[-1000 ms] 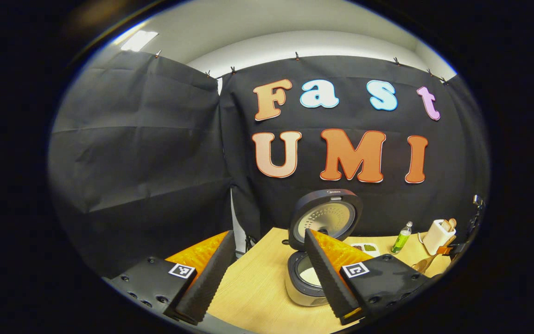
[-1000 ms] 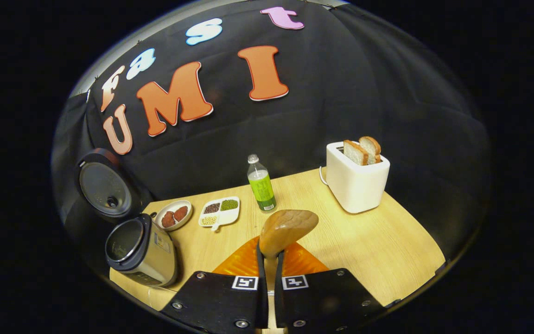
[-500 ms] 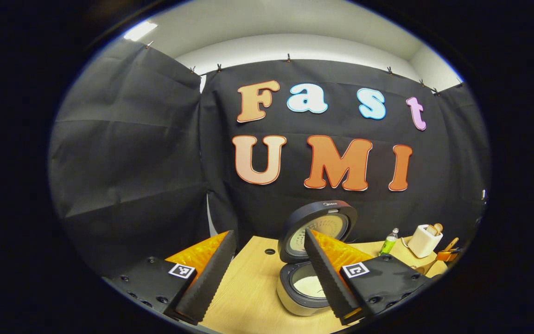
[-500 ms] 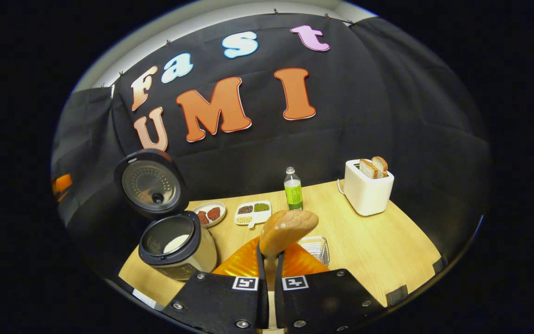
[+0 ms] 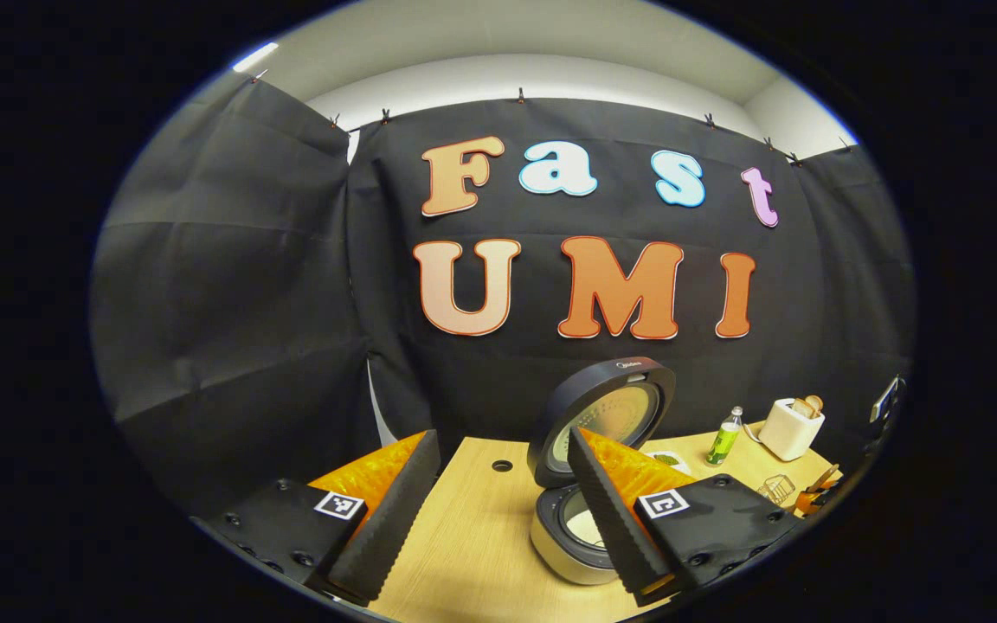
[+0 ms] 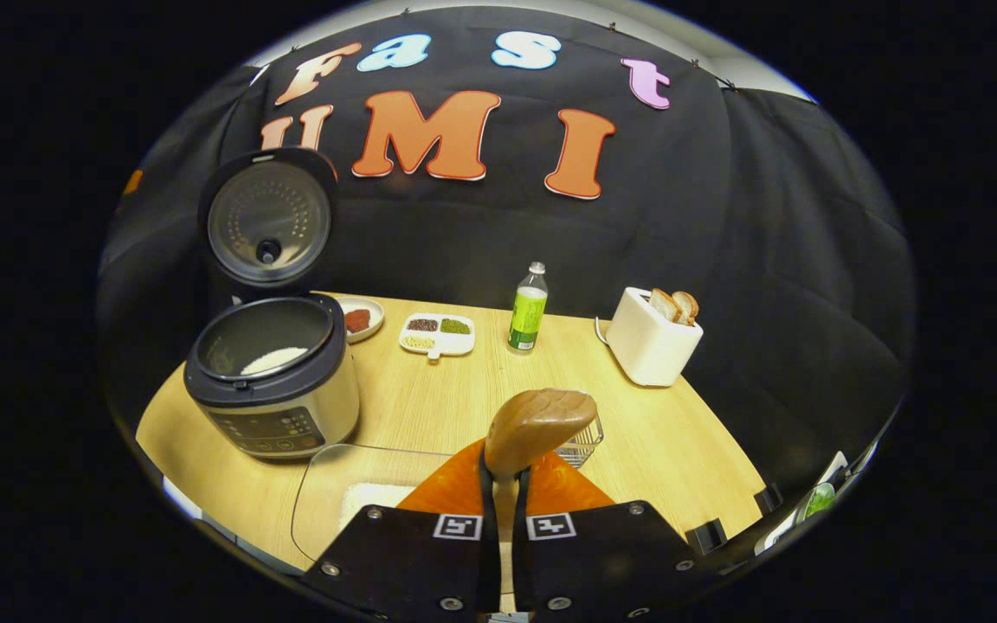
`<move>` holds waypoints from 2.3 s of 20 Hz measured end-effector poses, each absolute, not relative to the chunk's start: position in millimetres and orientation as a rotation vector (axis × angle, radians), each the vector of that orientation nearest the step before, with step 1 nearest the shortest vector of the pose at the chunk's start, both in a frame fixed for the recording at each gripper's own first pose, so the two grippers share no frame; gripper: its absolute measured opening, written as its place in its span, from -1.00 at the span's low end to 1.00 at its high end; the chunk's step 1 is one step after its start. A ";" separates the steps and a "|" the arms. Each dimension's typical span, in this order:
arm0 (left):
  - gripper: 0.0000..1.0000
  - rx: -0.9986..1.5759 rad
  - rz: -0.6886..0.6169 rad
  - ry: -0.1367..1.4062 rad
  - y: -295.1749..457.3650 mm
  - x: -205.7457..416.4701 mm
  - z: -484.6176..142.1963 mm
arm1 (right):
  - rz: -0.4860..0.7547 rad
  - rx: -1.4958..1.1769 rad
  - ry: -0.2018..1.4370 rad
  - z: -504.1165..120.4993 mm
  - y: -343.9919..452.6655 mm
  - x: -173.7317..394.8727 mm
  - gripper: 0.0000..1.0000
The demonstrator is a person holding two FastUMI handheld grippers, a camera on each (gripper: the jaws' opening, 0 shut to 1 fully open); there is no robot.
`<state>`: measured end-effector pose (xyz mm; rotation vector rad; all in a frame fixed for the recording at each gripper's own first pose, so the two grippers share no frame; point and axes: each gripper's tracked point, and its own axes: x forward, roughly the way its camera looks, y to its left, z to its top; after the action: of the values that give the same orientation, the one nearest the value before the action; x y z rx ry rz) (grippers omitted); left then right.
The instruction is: Close the left gripper, press the button to open the rice cooker; take a wooden spoon from the chopstick holder with the right hand, scoop a spoonful of rice and pour it into the rice cooker, then put the wooden spoon back into the chopstick holder.
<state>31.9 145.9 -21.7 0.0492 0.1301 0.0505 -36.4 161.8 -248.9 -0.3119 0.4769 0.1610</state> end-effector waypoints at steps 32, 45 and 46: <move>0.94 0.027 -0.024 0.150 160.9 54.7 -38.9 | 0.149 0.541 0.690 -309.5 218.8 -65.3 -0.91; 0.94 0.031 -0.023 0.133 155.1 60.2 -29.6 | 0.066 1.123 0.706 -295.6 176.2 -79.2 -0.92; 0.94 0.032 -0.023 0.131 153.7 60.0 -28.4 | 0.072 1.125 0.701 -288.6 174.6 -79.0 -0.92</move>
<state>60.0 153.7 -28.4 0.0325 0.1306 -0.0233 -79.0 174.6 -288.6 1.1251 0.7010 0.0722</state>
